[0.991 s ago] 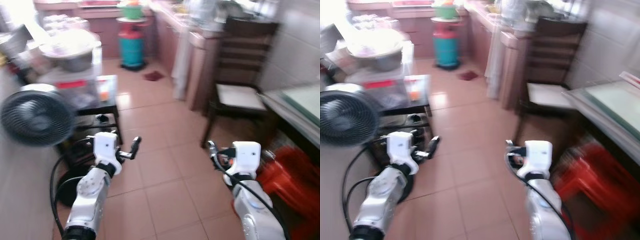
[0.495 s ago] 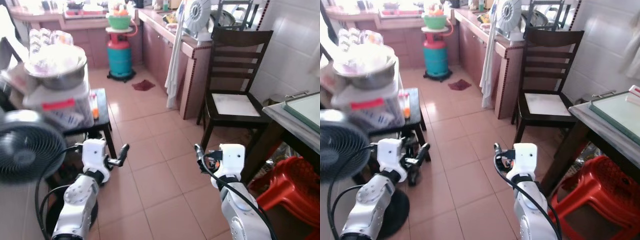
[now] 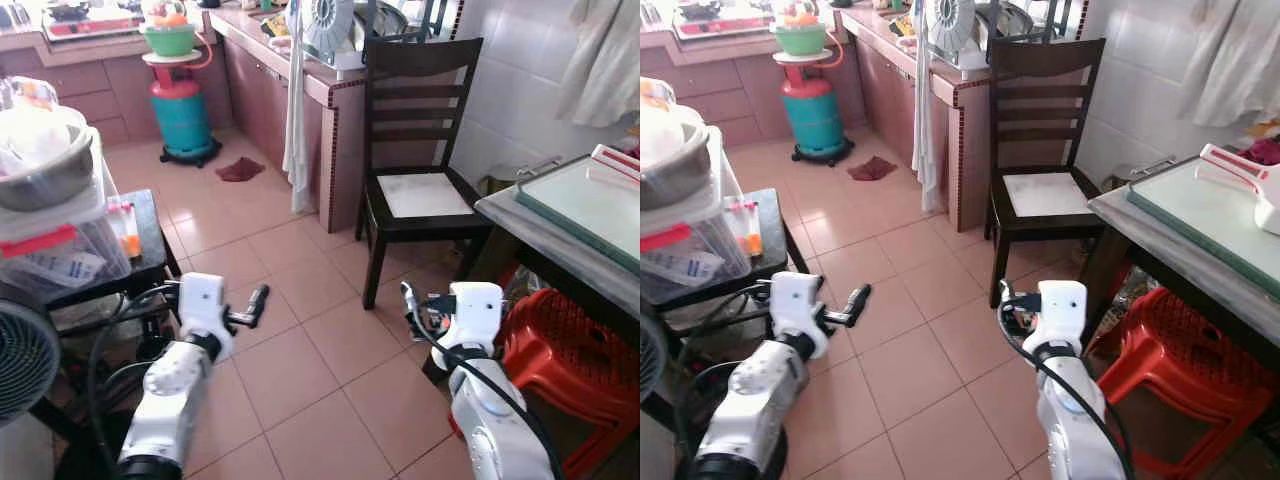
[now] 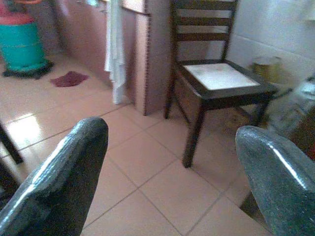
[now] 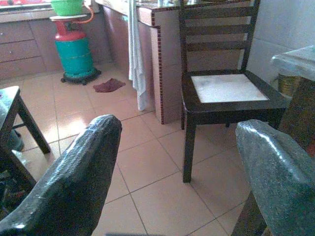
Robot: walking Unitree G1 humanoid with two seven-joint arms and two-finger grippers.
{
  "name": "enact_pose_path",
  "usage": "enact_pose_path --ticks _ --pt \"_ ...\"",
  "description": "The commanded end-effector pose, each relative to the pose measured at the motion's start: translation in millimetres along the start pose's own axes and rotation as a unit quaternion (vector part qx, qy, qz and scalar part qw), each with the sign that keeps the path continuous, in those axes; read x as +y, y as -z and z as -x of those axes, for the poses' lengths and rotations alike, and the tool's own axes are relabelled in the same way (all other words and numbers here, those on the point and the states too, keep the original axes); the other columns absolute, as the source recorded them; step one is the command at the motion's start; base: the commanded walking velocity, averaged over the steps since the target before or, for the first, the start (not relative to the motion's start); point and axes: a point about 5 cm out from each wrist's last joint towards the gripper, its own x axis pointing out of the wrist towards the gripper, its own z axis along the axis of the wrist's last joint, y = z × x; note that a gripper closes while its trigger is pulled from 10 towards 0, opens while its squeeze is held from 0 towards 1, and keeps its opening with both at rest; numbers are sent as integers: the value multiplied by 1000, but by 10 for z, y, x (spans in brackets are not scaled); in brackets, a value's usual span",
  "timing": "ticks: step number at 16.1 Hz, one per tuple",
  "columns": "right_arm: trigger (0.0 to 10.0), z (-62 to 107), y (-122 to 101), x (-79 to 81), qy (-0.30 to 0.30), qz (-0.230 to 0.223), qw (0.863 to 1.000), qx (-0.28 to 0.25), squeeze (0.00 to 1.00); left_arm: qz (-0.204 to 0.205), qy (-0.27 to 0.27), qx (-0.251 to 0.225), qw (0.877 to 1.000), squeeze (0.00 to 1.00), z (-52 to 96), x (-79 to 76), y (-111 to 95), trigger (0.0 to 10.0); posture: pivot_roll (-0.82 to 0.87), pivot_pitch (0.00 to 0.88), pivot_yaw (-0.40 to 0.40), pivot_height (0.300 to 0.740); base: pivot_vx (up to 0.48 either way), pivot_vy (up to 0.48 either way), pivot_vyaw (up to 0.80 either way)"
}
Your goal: Setting the table
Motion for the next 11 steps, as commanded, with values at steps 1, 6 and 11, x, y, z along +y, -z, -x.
enact_pose_path --ticks 1,6,11 --pt "10000 -6 -1 8 0 -6 1000 3 0 -6 5 -7 1000 0 -7 1 -46 10000 -14 2 2 740 0 0 -800" --pt "10000 -17 -4 -5 3 -3 1000 2 0 23 13 -10 1000 0 -25 -14 -65 10000 -16 0 3 740 0 0 -800" --pt "10000 -17 -2 3 2 -3 1000 2 0 24 29 -10 999 0 -30 -61 -66 10000 -16 0 3 740 0 0 -798"
